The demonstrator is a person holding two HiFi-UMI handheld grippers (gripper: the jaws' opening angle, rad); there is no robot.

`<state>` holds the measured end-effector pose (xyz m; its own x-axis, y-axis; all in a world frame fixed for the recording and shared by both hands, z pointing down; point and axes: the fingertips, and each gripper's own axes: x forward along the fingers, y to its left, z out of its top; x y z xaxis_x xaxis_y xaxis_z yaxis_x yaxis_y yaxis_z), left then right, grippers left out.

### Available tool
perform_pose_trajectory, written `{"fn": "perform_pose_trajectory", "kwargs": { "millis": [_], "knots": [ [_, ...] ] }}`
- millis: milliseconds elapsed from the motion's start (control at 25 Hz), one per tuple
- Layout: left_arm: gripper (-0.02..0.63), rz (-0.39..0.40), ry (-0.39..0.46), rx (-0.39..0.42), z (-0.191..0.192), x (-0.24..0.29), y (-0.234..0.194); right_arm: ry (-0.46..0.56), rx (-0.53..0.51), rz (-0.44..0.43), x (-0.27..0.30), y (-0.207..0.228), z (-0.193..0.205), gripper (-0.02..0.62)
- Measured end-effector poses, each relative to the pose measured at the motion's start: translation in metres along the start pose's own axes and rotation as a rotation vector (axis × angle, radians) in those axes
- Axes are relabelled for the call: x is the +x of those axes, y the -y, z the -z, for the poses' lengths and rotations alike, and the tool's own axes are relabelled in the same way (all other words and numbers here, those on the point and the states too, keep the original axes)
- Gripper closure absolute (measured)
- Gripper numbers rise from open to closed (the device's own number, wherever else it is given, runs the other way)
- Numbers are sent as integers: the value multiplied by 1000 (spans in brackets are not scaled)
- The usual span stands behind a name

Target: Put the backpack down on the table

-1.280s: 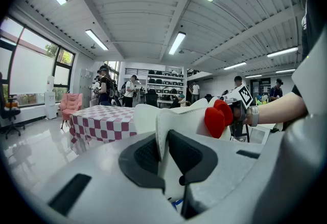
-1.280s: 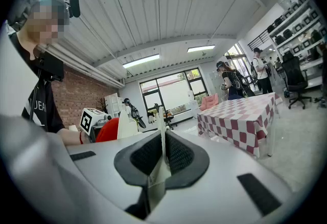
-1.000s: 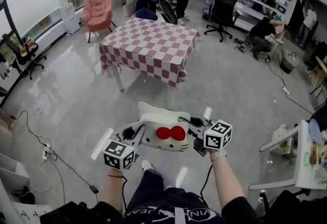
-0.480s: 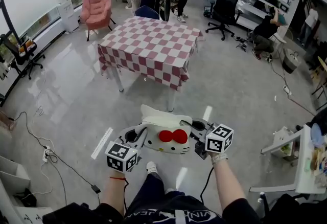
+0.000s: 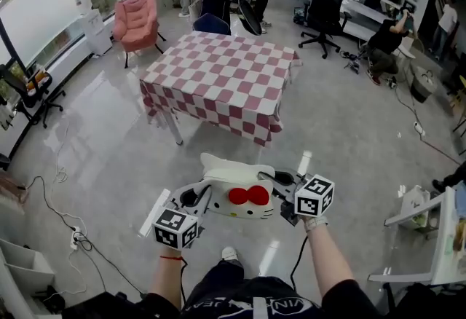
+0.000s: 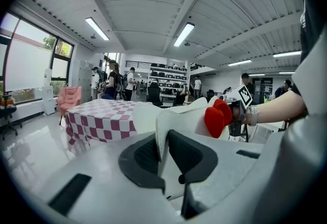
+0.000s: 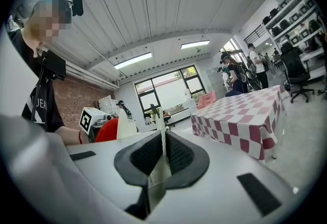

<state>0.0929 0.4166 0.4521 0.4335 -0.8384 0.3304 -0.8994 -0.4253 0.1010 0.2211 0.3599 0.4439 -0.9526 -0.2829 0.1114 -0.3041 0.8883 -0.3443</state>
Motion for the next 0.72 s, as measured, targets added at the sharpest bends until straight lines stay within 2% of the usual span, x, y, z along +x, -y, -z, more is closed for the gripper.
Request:
{"fn": "perform_pose_trajectory", "kwargs": {
  "millis": [320, 720],
  "knots": [
    [565, 32, 10, 30, -26, 42, -60, 34, 2, 40, 51, 49, -28, 583],
    [565, 55, 38, 39, -46, 60, -104, 37, -5, 47, 89, 72, -51, 584]
  ]
}}
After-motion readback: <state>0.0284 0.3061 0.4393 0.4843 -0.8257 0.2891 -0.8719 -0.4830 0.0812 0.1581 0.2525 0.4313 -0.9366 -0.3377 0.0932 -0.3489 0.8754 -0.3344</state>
